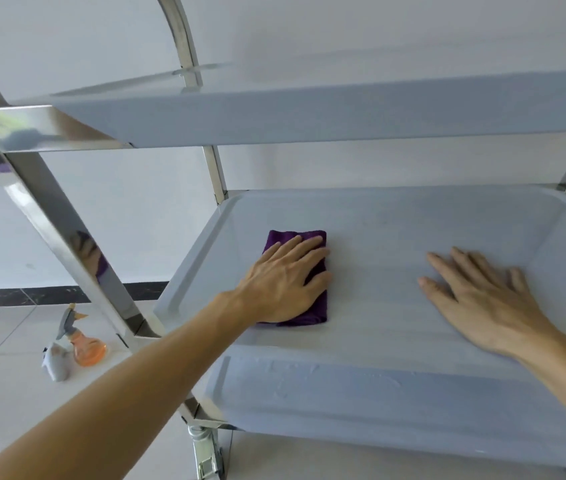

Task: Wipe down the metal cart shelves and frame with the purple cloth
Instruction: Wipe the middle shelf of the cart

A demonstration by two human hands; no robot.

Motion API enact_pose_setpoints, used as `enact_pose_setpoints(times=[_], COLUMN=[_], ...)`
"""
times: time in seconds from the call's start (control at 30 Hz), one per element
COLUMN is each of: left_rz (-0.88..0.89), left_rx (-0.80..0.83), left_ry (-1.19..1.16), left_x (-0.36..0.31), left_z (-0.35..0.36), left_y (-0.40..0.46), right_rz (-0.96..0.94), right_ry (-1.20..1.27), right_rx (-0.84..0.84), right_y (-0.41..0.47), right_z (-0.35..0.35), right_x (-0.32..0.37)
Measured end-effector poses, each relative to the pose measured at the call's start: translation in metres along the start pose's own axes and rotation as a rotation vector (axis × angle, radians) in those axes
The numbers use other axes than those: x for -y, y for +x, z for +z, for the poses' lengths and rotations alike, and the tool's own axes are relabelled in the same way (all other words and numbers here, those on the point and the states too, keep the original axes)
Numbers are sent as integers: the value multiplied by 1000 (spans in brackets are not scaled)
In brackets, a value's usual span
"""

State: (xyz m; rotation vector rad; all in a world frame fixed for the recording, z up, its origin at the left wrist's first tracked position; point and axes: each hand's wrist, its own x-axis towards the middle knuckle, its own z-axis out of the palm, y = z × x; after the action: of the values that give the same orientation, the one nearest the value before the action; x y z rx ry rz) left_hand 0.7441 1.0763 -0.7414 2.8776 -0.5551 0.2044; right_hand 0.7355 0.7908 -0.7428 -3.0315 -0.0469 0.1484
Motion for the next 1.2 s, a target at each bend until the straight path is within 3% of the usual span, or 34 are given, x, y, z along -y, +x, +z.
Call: enact_pose_setpoints(times=[0.07,0.23,0.33,0.47,0.63,0.77,0.97,1.07,1.2], left_rz=[-69,-489,-609,-528,-188,-9,-402,-675,-647], left_rx=[81,8,31,51,99,124,107,-5,11], left_ry=[-5,40,88,65,36,28,100,71,80], left_x=[23,98,114,79,-1,10,109,138,118], left_z=[-3,-18,-12,0,17,15,-17,-15,-3], left_y=[3,28,51,83,82,48,55,69,104], right_rz=[-26,-60,-72,-80,-85,-92,-113,-119,-118], right_ry=[-11,-57,-57,-39,-21,-34,-39,-33,-14], right_rx=[9,3,-3,2,0,2,-27,-40,-45], right_y=[1,3,4,5,2,-5,-16,-19,-20], right_z=[4,7,11,12,11,12,16,19,23], right_x=[-1,-2,-2,-2,-5,-6,-1,3,8])
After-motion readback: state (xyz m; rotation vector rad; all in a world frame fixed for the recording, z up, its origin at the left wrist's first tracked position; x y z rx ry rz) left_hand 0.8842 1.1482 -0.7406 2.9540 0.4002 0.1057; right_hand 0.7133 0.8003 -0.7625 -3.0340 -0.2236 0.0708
